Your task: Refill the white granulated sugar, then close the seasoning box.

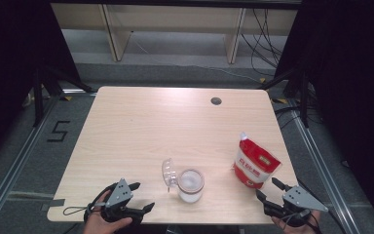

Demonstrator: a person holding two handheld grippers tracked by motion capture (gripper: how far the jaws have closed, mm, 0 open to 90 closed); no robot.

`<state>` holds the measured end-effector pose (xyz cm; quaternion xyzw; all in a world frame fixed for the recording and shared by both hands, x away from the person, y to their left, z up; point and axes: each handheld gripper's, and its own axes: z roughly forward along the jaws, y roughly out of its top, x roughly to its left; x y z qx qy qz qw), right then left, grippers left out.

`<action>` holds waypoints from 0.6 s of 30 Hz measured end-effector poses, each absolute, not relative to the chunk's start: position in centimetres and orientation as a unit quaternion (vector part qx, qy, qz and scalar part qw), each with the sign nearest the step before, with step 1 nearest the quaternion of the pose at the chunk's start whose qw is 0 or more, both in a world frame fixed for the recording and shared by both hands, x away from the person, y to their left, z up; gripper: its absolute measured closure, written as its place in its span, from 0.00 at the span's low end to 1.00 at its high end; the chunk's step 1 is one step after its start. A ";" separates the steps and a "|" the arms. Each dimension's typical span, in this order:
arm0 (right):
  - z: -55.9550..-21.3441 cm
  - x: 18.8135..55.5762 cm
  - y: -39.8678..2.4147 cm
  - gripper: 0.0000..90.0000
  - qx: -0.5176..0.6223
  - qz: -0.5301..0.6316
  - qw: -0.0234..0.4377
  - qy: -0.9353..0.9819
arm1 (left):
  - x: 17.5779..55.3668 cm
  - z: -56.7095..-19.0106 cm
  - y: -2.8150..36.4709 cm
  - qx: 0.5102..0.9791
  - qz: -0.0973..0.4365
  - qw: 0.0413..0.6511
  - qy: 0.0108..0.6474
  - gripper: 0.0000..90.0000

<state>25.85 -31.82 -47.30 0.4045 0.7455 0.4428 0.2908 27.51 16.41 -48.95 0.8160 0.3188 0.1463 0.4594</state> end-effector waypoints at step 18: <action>-47.5 25.8 -32.0 0.34 0.400 0.424 0.294 0.758 | 27.4 -48.8 16.5 0.814 0.151 0.460 0.320 0.25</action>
